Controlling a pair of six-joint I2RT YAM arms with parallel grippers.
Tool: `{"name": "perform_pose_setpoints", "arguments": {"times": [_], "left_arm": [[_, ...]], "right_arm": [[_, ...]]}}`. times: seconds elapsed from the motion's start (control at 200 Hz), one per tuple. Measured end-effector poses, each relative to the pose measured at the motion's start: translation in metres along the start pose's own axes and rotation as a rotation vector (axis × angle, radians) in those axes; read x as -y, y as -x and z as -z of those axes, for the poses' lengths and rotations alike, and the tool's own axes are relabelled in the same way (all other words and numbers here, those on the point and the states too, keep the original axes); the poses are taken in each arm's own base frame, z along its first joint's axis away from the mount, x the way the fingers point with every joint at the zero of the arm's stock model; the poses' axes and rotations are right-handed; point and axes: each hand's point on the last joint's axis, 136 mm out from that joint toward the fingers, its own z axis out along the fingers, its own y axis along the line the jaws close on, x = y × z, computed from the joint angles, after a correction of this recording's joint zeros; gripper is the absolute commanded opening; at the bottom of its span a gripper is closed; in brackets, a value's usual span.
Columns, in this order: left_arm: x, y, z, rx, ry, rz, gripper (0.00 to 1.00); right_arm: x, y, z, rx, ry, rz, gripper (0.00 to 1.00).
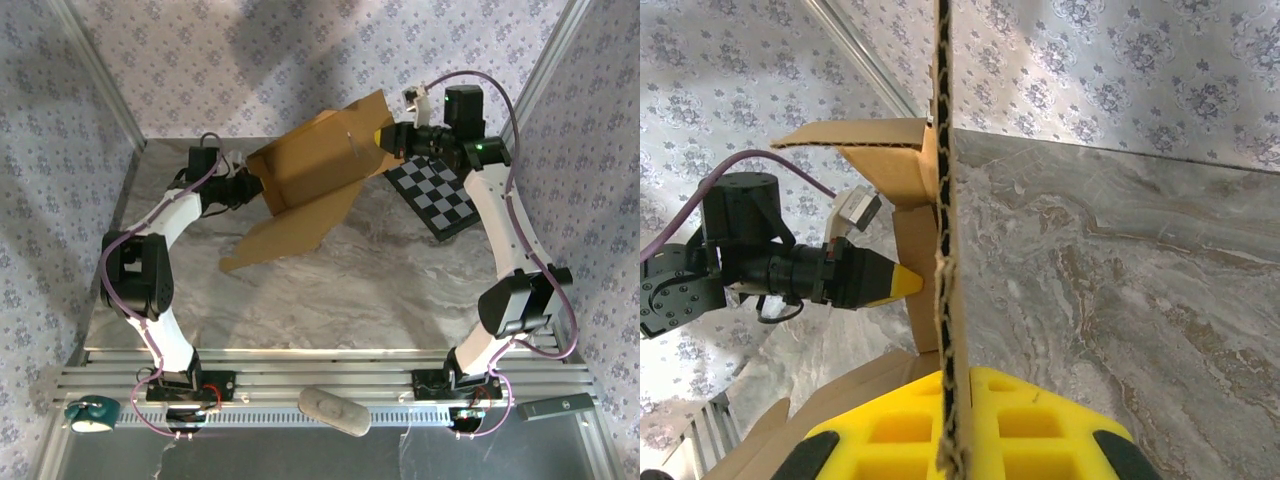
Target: Fold the paper box
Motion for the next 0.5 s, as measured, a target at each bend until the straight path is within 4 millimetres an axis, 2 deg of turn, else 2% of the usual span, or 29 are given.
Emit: {"name": "perform_pose_setpoints", "arguments": {"times": [0.14, 0.32, 0.5], "left_arm": [[-0.006, -0.007, 0.0, -0.024, 0.031, 0.007, 0.0], [-0.02, -0.023, 0.005, -0.084, 0.156, 0.033, 0.0], [-0.04, -0.055, 0.017, -0.155, 0.346, 0.058, 0.0]], "right_arm": [[0.003, -0.004, -0.001, -0.009, -0.006, -0.005, 0.0], [0.01, -0.022, -0.01, -0.056, -0.044, -0.029, 0.0], [0.027, -0.055, -0.025, -0.127, -0.089, -0.066, 0.0]]}}
